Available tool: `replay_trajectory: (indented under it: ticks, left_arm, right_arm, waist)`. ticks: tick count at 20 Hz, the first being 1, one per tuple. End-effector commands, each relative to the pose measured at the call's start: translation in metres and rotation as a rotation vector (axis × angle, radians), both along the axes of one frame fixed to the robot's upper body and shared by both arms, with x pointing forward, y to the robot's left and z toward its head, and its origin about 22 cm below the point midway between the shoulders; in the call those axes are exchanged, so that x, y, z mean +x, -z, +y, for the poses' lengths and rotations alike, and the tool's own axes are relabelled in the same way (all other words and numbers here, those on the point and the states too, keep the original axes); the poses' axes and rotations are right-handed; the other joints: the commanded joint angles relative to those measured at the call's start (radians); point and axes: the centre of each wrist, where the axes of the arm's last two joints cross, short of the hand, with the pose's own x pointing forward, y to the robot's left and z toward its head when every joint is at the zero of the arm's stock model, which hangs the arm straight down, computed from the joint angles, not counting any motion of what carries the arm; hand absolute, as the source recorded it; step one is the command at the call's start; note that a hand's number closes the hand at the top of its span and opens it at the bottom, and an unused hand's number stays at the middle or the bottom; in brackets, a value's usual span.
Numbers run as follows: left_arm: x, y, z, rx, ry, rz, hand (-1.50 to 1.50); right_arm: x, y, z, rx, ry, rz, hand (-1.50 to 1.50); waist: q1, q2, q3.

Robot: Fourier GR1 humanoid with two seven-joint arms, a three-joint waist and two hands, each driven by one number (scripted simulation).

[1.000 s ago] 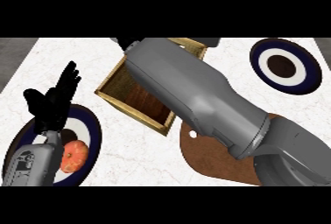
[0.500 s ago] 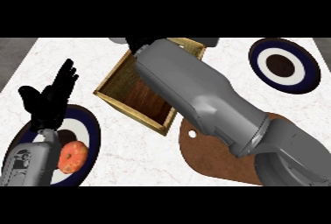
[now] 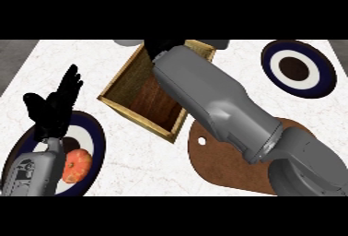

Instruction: Pick the lemon from the cutting board and place it in the basket

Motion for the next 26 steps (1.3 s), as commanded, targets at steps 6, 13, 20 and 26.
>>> replay_trajectory:
  ticks: [6,13,20,26]
  left_arm:
    - [0.004,0.009,-0.003,-0.01,0.006,0.004,0.0]
    - [-0.006,0.013,0.007,-0.01,0.003,0.007,0.0]
    - [0.007,-0.016,0.017,0.007,0.001,-0.005,0.0]
    - [0.002,-0.001,0.006,-0.006,-0.006,0.004,0.0]
  right_arm:
    - [-0.001,0.009,-0.002,0.006,0.005,0.103,1.5]
    - [-0.001,0.013,-0.005,0.045,0.007,0.139,1.5]
    - [-0.001,0.026,-0.01,0.045,0.136,0.244,1.5]
    - [0.006,0.005,-0.01,0.175,0.155,0.128,-1.5]
  waist:
    - [-0.004,0.001,0.0]
    - [-0.01,-0.004,0.001]
    - [-0.005,-0.006,0.001]
    - [-0.005,-0.002,0.001]
